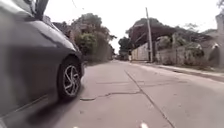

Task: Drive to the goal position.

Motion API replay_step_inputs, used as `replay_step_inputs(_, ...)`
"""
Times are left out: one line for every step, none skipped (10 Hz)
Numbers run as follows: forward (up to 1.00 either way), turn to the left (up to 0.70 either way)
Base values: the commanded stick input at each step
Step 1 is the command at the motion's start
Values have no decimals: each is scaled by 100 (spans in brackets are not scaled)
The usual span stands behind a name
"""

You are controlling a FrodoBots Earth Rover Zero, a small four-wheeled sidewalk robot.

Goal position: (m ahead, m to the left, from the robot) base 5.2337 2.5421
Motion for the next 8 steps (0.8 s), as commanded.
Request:
replay_step_inputs(70,0)
replay_step_inputs(70,0)
replay_step_inputs(70,0)
replay_step_inputs(70,0)
replay_step_inputs(70,0)
replay_step_inputs(70,0)
replay_step_inputs(70,0)
replay_step_inputs(70,0)
